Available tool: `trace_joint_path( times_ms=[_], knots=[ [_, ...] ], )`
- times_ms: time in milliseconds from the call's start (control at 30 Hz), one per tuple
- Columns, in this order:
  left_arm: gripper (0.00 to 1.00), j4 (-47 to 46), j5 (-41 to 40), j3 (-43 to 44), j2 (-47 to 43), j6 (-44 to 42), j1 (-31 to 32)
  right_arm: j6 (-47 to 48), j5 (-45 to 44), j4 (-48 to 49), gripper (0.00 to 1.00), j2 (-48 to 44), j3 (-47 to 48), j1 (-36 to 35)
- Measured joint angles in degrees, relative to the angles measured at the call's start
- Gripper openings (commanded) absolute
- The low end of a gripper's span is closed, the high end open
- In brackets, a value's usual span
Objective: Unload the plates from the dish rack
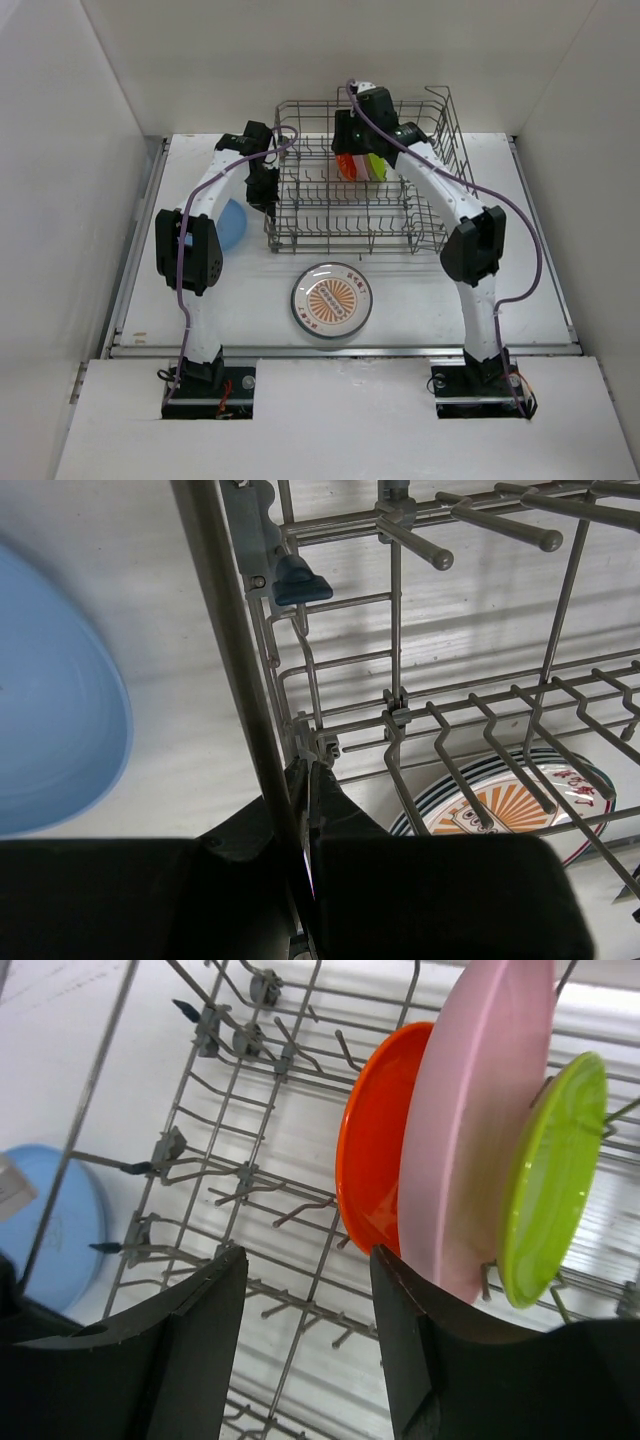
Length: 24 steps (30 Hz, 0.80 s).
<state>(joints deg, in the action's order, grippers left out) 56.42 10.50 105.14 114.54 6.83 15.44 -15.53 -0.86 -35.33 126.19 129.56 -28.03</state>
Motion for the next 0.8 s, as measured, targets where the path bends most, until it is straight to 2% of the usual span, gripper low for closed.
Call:
trace_joint_path(
  times_ms=[233, 467, 533, 567, 667, 700, 733, 767, 800],
  knots=[
    [0.0, 0.04, -0.04, 0.0, 0.07, -0.11, 0.0, 1.38, -2.08, 2.73, 0.66, -9.27, -1.88, 0.5],
    [0.0, 0.24, -0.11, 0.35, 0.15, -0.11, 0.0, 2.49, -4.57, 3.96, 0.68, -5.86, 1.11, 1.44],
    [0.0, 0.28, -0.11, 0.42, 0.15, -0.09, 0.02, 2.62, -5.01, 3.89, 0.63, -2.8, 1.11, 1.49],
    [0.0, 0.33, -0.11, 0.42, 0.17, -0.11, 0.02, 2.69, -4.94, 3.78, 0.6, -1.11, 1.11, 1.49],
    [0.0, 0.39, -0.22, 0.46, 0.26, -0.11, 0.07, 2.97, -4.26, 2.8, 0.37, 3.48, 1.11, 1.49],
    [0.0, 0.44, -0.28, 0.48, 0.28, -0.11, 0.11, 3.06, -4.07, 2.27, 0.26, 4.61, 1.09, 1.49],
    [0.0, 0.5, -0.33, 0.55, 0.37, -0.13, 0.11, 3.28, -3.89, 1.86, 0.07, 5.49, 1.09, 1.49],
    [0.0, 0.57, -0.46, 0.61, 0.42, -0.22, 0.11, 4.22, -3.69, 1.99, 0.0, 5.81, 1.11, 1.49],
    [0.0, 0.59, -0.52, 0.7, 0.57, -0.33, 0.11, 4.33, -3.76, 2.89, 0.0, 5.75, 1.4, 1.49]
  ],
)
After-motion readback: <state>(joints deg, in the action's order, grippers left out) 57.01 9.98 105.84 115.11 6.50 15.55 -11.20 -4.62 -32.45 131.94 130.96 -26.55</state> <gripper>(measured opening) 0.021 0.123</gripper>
